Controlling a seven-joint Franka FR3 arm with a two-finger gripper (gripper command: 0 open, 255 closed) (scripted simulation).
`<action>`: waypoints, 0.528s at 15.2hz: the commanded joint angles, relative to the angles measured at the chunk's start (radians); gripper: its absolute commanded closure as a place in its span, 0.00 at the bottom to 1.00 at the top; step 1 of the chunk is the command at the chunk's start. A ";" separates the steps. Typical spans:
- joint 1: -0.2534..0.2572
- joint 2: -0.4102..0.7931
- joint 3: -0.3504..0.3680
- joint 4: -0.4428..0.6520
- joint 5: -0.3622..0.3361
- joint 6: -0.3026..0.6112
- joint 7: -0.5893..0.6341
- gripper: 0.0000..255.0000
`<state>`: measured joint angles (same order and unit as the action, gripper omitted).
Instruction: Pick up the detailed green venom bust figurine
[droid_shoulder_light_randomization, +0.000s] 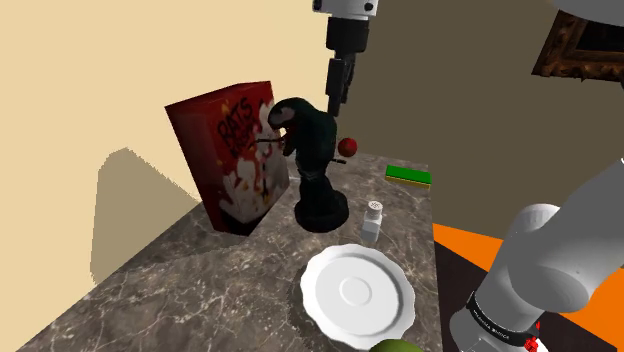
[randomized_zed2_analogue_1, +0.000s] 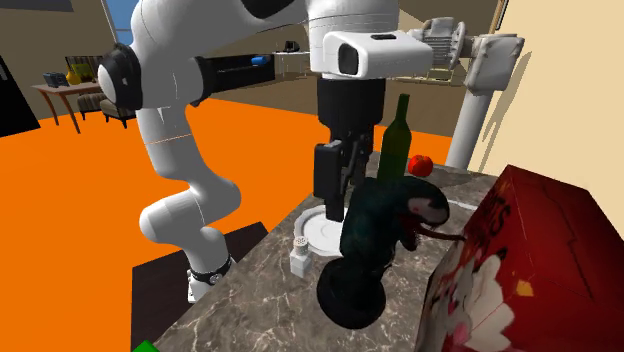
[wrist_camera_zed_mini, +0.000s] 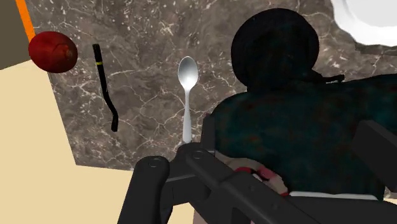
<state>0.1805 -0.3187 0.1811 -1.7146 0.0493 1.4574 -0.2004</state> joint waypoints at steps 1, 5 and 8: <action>0.023 0.063 0.028 0.099 -0.012 -0.039 -0.030 0.00; 0.044 0.112 0.055 0.160 -0.027 -0.055 -0.062 0.00; 0.044 0.090 0.053 0.094 -0.022 -0.011 -0.065 0.00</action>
<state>0.2248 -0.2213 0.2350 -1.5989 0.0256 1.4315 -0.2624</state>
